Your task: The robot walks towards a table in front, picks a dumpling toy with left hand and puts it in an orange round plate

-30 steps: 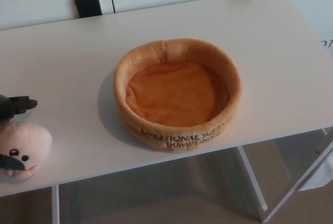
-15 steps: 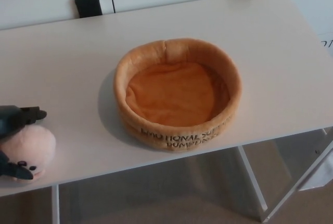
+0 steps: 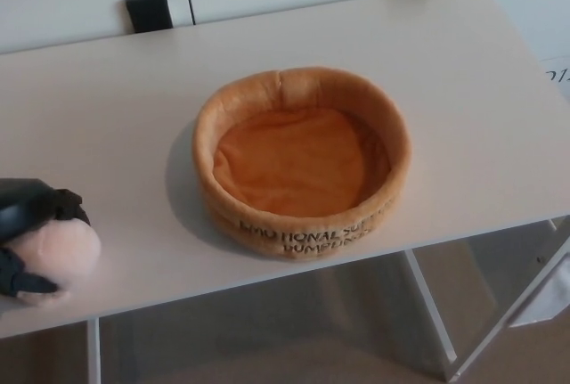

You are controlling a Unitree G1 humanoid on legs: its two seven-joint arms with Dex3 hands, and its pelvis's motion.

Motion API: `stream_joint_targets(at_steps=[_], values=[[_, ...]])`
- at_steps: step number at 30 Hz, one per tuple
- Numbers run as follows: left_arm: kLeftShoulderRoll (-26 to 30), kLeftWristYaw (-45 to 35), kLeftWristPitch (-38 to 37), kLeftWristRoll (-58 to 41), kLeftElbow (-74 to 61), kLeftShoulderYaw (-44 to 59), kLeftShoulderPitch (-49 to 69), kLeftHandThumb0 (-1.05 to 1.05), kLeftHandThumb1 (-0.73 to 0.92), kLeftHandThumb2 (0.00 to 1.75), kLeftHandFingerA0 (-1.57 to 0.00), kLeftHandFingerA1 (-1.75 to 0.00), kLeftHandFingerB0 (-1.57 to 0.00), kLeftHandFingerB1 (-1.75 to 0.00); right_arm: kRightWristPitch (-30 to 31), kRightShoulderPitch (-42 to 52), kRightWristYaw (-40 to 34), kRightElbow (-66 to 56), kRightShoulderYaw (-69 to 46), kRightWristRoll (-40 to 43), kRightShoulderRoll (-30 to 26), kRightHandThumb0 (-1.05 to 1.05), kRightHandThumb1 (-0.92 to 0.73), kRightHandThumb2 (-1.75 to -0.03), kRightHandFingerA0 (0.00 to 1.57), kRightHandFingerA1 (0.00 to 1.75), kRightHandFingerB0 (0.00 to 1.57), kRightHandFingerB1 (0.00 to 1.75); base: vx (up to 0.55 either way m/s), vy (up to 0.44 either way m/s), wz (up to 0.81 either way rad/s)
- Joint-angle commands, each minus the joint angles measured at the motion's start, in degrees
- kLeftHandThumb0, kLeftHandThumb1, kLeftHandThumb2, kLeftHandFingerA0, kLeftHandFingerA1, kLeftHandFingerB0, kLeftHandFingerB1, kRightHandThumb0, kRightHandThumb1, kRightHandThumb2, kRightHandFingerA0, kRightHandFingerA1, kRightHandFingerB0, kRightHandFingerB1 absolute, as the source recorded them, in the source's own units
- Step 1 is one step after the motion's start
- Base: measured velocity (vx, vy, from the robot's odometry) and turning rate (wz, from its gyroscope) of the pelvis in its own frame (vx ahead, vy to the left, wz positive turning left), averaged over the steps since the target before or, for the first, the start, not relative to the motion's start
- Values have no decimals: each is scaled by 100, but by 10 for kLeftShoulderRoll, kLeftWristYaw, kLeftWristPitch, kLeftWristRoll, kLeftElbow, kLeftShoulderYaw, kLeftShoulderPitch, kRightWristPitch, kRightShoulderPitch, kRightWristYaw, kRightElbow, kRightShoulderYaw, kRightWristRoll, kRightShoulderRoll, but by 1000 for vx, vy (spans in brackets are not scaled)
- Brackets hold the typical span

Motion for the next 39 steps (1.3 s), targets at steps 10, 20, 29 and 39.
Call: stream_joint_targets(at_steps=[10, 20, 29, 39], values=[[-49, 163, -98, -18, -7, 70, 61, -19, 75, 60, -66, -162, -78, -76, 13, -13, 11, -5, -4, 7, -8, -44, -68, -61, 88, 51, 38, 33, 0, 0, 0], [-158, 180, -32, -105, -276, 204, -1, -18, 84, 64, -93, -144, -76, -95, 18, -18, 21, 1, 5, 0, -11, -45, -69, -62, 87, 51, 38, 33, 0, 0, 0], [-228, 125, 61, -79, -385, 165, -122, -17, 80, 64, -96, -146, -86, -84, 16, -11, 26, -4, 7, 1, -11, -45, -69, -61, 87, 51, 37, 33, 0, 0, 0], [-312, 122, 95, 5, -330, 28, -184, -19, 67, 59, -86, -156, -85, -58, 15, -3, 33, -10, 13, 1, -9, -44, -70, -62, 83, 50, 36, 32, 0, 0, 0]])
